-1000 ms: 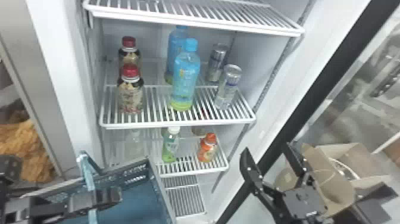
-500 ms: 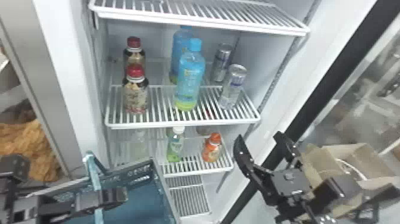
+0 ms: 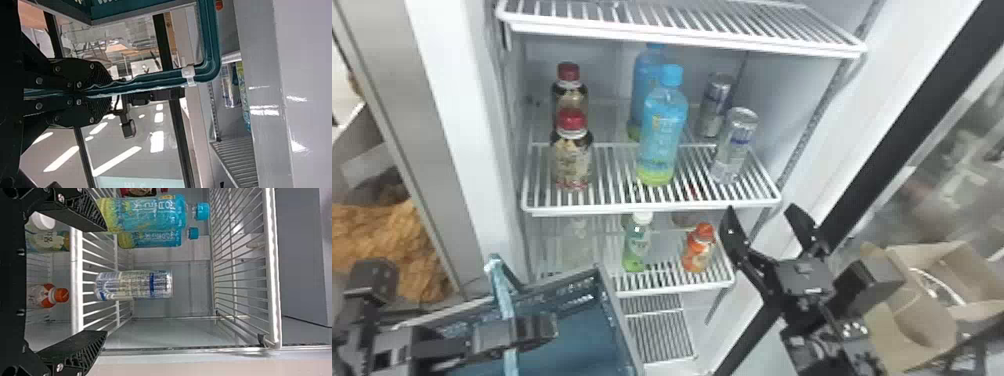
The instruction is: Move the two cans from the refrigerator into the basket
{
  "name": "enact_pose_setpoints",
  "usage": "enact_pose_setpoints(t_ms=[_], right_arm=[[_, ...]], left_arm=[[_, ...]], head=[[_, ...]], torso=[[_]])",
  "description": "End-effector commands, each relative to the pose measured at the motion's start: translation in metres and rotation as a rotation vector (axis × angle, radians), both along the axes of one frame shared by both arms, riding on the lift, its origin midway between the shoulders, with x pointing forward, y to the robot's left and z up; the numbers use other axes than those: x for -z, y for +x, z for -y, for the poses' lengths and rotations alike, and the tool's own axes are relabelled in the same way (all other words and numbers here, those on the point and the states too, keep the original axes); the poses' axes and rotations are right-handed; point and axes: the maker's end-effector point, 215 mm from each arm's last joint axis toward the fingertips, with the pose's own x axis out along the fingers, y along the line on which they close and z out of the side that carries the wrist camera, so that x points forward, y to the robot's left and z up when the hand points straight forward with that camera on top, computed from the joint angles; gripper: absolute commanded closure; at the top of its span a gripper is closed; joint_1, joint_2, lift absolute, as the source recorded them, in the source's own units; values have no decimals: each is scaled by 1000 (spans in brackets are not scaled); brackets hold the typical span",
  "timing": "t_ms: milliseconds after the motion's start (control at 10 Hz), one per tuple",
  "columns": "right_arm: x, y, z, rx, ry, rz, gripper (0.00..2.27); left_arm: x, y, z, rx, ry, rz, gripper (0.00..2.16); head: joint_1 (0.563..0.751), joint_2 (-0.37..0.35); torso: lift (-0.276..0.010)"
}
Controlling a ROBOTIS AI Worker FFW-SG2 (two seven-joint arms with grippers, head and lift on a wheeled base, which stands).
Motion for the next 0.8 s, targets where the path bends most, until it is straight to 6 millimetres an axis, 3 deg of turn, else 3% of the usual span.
enact_pose_setpoints(t_ms=[0, 700], right_arm=[[-6, 12, -3, -3, 10, 10, 127], [-6, 68, -3, 12, 26, -21, 128]], left_arm=[[1, 0, 0, 0, 1, -2, 1190], [4, -2, -2, -5, 6, -11, 1191]], head=[[695, -236], [695, -212]], torso=[[-25], [-25]])
